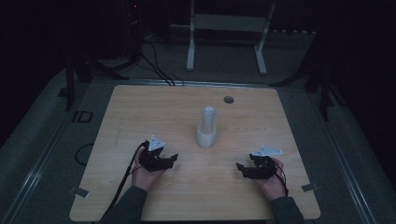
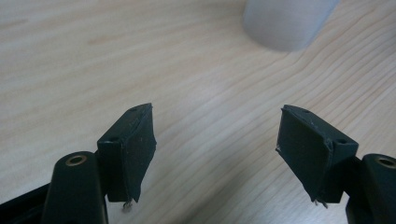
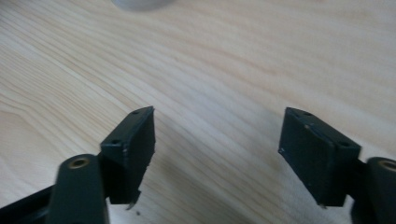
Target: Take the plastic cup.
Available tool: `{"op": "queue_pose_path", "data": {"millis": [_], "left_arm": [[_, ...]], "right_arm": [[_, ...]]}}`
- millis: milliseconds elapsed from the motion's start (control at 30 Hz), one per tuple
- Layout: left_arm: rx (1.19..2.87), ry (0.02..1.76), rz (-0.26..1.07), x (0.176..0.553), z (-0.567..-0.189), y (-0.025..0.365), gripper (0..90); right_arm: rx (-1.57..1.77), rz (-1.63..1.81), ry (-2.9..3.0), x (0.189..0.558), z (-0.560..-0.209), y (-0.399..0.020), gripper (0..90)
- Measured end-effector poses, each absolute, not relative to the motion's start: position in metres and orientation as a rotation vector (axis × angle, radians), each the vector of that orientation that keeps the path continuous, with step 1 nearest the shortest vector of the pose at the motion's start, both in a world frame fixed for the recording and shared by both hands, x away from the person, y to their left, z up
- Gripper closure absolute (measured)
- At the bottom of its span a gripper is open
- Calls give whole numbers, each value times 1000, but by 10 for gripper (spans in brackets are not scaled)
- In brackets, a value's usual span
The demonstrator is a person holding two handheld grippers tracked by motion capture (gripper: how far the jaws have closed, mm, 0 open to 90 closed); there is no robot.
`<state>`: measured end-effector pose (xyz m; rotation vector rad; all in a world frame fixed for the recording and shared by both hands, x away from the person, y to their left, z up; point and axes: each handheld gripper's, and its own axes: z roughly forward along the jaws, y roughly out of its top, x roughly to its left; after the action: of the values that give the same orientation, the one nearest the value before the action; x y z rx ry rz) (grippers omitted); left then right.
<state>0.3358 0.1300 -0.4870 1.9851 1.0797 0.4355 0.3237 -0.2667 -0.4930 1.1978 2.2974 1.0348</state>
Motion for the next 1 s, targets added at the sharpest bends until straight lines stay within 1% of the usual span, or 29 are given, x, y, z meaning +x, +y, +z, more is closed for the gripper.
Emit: {"op": "queue_pose_path", "data": {"millis": [100, 200, 533, 833, 1000], "left_arm": [[1986, 1043, 446, 336, -476, 129, 274], [1989, 1010, 457, 338, -465, 125, 273], [1979, 930, 478, 352, -440, 107, 258], [1951, 923, 408, 366, -439, 98, 247], [1945, 899, 387, 368, -436, 92, 246]], "right_arm": [[1167, 1087, 2289, 322, -479, -264, 329], [1133, 1134, 2277, 322, -463, -259, 347], [1003, 1193, 2249, 333, -419, -240, 346], [924, 1210, 2239, 351, -387, -220, 345], [896, 1214, 2243, 359, -378, -211, 346]]}}
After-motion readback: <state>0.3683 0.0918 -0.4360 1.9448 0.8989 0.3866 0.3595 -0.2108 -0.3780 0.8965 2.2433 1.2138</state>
